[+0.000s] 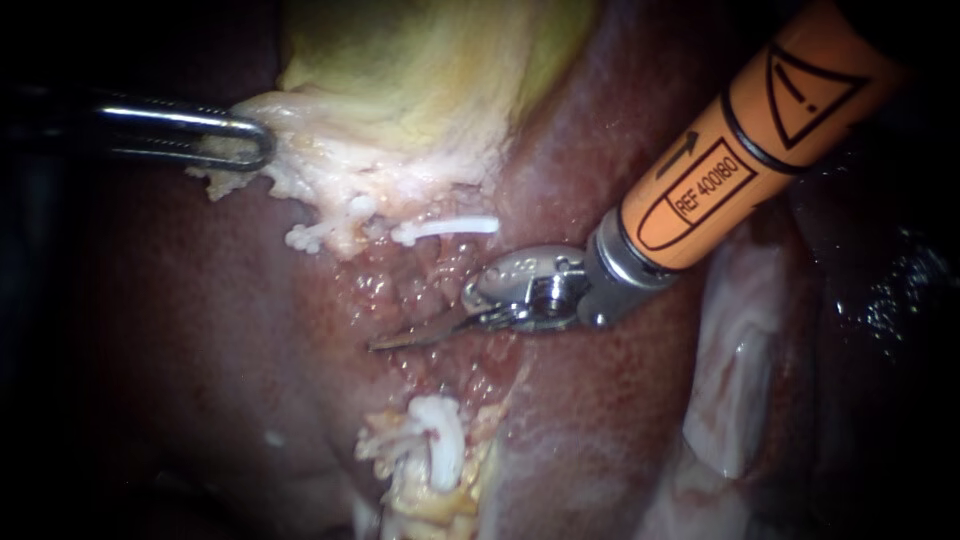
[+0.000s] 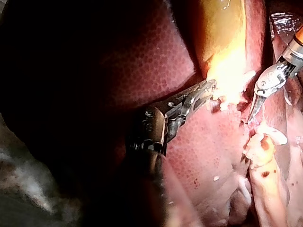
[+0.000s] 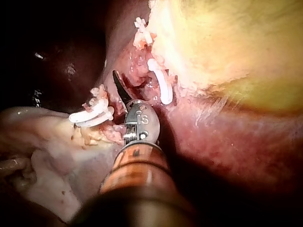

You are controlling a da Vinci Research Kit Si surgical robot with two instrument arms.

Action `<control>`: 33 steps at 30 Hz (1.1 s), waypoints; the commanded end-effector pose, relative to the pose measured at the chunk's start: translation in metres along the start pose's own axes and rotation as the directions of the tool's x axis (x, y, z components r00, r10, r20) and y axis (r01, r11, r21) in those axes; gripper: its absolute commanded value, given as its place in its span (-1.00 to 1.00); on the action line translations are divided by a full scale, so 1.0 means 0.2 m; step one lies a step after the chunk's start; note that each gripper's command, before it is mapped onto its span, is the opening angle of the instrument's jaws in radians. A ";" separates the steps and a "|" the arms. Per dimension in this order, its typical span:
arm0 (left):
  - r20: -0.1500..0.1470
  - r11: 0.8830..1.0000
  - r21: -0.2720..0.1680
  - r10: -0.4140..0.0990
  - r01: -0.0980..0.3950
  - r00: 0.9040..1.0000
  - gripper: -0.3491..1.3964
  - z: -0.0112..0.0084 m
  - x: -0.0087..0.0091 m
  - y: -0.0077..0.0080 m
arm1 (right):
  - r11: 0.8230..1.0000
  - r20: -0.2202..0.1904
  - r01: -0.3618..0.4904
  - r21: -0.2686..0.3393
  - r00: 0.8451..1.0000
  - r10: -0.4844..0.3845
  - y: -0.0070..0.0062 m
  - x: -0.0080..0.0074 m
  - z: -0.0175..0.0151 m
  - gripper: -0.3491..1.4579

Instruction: Go back from the cut right tube

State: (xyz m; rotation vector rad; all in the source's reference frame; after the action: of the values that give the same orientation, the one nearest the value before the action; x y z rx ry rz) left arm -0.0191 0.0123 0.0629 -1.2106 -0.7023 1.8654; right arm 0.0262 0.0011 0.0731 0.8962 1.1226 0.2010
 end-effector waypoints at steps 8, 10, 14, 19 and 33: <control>0.001 1.000 0.000 0.001 -0.001 1.000 -1.00 -0.001 0.000 0.000 | 0.999 -0.117 -0.005 -0.037 0.993 0.001 -0.007 0.006 0.001 0.56; 0.001 1.000 0.000 0.001 -0.001 1.000 -1.00 -0.001 0.000 0.000 | 0.998 -0.126 -0.010 -0.054 0.992 0.003 -0.008 0.008 0.000 0.69; 0.001 1.000 -0.001 0.001 -0.001 1.000 -1.00 -0.001 0.000 0.000 | 0.991 -0.148 -0.025 -0.129 0.989 0.006 -0.011 0.010 -0.002 0.92; 0.001 1.000 -0.002 0.001 -0.001 1.000 -1.00 -0.002 -0.001 -0.001 | 0.964 -0.177 -0.060 -0.259 0.984 0.014 -0.023 0.007 -0.006 0.97; 0.002 1.000 -0.002 0.002 -0.002 1.000 -1.00 -0.002 -0.001 -0.002 | 0.813 0.159 0.294 -0.502 0.956 -0.248 -0.052 0.012 -0.050 0.97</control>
State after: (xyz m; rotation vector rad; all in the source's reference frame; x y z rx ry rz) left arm -0.0186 0.0123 0.0631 -1.2120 -0.7041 1.8680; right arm 0.0152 0.0012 0.0625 0.2312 1.0234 0.2059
